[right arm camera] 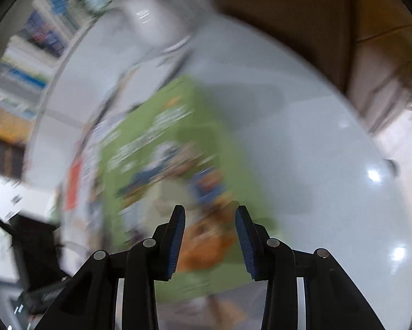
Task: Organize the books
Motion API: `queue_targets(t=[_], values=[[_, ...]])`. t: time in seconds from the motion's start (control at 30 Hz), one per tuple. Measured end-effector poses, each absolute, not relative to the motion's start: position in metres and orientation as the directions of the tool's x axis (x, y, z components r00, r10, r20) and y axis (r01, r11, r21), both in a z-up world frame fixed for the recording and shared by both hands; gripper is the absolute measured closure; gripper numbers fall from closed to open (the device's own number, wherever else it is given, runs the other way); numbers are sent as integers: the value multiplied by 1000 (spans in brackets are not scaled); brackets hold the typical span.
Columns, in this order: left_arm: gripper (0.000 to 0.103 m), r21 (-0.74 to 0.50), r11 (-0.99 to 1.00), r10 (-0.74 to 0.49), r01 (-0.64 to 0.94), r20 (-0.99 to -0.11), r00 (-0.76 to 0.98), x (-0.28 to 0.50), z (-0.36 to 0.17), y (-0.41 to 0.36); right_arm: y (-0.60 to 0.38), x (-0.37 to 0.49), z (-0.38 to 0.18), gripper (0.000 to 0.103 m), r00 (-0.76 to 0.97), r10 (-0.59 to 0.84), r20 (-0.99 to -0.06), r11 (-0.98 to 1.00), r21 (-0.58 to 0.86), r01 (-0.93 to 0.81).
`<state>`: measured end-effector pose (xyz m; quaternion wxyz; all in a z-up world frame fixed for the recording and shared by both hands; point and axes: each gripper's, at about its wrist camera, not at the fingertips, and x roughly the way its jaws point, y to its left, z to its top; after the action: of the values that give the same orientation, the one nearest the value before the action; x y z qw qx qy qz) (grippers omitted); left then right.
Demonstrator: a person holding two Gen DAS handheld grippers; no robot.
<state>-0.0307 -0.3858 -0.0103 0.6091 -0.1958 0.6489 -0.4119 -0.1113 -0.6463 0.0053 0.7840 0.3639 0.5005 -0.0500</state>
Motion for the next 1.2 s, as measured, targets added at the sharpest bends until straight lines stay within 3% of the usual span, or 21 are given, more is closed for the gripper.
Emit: queue_targets(t=[0.03, 0.17, 0.3, 0.43, 0.6, 0.63, 0.77, 1.2], values=[[84, -775, 575, -760, 262, -624, -179, -35, -6, -388, -636, -109, 6, 65, 480, 318, -818, 742, 530, 410], [84, -756, 594, -759, 275, -640, -120, -47, 5, -376, -617, -117, 23, 65, 469, 174, -866, 855, 369, 364], [84, -741, 632, -745, 225, -662, -86, -44, 0, -362, -668, -108, 17, 65, 479, 131, -868, 791, 382, 477], [84, -724, 659, -727, 203, -683, -75, -45, -8, -358, -690, -96, 11, 65, 402, -52, -914, 802, 202, 562], [84, -736, 648, -737, 197, -671, -85, -47, -19, -360, -683, -94, -1, 65, 372, -8, -928, 821, 206, 532], [84, -737, 645, -738, 201, -669, -88, -46, -20, -362, -682, -93, -2, 60, 384, 57, -922, 818, 263, 511], [83, -742, 641, -740, 197, -665, -99, -44, -17, -362, -662, -94, 1, 56, 351, 135, -927, 867, 282, 410], [82, -813, 552, -800, 186, -579, -158, -63, -11, -323, -635, -121, -2, 55, 415, 344, -842, 834, 477, 276]])
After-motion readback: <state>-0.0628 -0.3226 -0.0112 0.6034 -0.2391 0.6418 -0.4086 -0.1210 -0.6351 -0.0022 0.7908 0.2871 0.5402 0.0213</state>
